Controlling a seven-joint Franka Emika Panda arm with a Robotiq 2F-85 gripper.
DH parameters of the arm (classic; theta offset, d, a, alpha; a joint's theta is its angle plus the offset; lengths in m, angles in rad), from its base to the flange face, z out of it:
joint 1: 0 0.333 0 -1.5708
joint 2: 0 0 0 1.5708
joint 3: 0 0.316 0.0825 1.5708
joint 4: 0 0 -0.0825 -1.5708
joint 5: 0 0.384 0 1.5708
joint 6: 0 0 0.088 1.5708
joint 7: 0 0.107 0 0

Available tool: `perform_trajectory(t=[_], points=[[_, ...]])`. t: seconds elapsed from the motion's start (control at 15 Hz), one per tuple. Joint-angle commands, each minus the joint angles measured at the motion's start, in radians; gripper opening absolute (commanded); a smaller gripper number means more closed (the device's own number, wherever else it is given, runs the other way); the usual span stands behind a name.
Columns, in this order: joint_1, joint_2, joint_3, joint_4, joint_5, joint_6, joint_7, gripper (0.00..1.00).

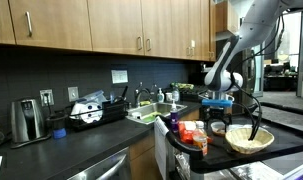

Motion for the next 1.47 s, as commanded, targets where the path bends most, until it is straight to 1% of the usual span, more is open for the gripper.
perform_trajectory(t=[0.0,0.13,0.2,0.27,0.33,0.4,0.47,0.53,0.73,1.0,1.07,1.13,1.2,1.4], points=[[0.02,0.025,-0.018,0.011,-0.024,0.028,0.008,1.0],[0.021,0.033,-0.019,0.012,-0.027,0.034,0.008,1.0],[0.022,0.035,-0.02,0.013,-0.03,0.035,0.008,0.96],[0.023,0.038,-0.02,0.013,-0.032,0.039,0.008,0.75],[0.023,0.039,-0.02,0.013,-0.034,0.04,0.009,0.71],[0.025,0.036,-0.021,0.012,-0.036,0.042,0.012,0.71],[0.027,0.037,-0.021,0.01,-0.037,0.048,0.012,0.64],[0.029,0.028,-0.02,0.004,-0.039,0.051,0.016,0.58],[0.037,0.008,-0.018,-0.011,-0.041,0.065,0.019,0.32],[0.043,-0.014,-0.01,-0.021,-0.018,0.05,0.005,0.03],[0.045,-0.019,-0.009,-0.026,-0.011,0.048,0.001,0.0],[0.046,-0.03,-0.005,-0.032,0.001,0.042,-0.009,0.01],[0.045,-0.042,-0.001,-0.04,0.017,0.038,-0.024,0.04],[0.049,-0.082,0.008,-0.066,0.056,0.018,-0.04,0.04]])
